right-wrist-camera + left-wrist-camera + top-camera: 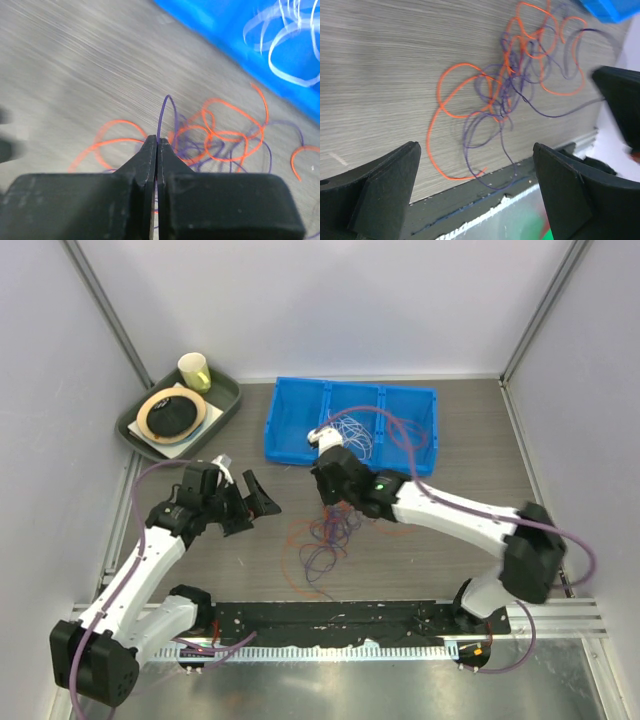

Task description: Untangle the cables

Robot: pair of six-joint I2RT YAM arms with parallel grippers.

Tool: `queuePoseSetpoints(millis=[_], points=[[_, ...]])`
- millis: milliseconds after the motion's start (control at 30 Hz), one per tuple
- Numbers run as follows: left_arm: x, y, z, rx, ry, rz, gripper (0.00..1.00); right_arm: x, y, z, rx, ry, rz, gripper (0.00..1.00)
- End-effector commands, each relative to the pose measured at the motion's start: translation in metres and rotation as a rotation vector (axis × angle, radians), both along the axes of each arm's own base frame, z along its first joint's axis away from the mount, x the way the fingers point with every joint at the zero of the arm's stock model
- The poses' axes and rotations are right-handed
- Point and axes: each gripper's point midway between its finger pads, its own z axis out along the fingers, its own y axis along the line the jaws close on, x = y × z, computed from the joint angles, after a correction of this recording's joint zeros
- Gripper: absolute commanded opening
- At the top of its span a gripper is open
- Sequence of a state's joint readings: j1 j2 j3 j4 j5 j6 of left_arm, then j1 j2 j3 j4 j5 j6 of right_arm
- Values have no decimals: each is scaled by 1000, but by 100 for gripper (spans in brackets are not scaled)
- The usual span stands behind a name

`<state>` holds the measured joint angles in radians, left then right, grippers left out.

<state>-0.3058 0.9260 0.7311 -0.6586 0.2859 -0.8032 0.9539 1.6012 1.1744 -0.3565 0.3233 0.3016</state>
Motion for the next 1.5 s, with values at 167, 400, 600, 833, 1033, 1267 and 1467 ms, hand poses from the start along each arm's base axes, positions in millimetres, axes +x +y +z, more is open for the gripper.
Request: queuePoseSetpoints(millis=[167, 400, 600, 833, 1033, 1267, 1467], points=[[9, -46, 42, -243, -142, -196, 100, -48, 22, 186, 497, -203, 271, 1], [8, -70, 32, -234, -147, -266, 100, -63, -5, 305, 735, -403, 259, 1], [15, -93, 20, -205, -125, -315, 100, -63, -52, 384, 891, -588, 112, 1], [16, -126, 10, -209, -123, -394, 100, -40, -107, 425, 897, -721, -178, 1], [21, -173, 40, -284, -292, -463, 100, -32, -115, 428, 928, -713, -265, 1], [40, -205, 55, -166, -598, -448, 100, -34, -116, 438, 993, -699, -281, 1], [35, -233, 46, -218, -682, -537, 100, -32, -123, 449, 1004, -719, -317, 1]])
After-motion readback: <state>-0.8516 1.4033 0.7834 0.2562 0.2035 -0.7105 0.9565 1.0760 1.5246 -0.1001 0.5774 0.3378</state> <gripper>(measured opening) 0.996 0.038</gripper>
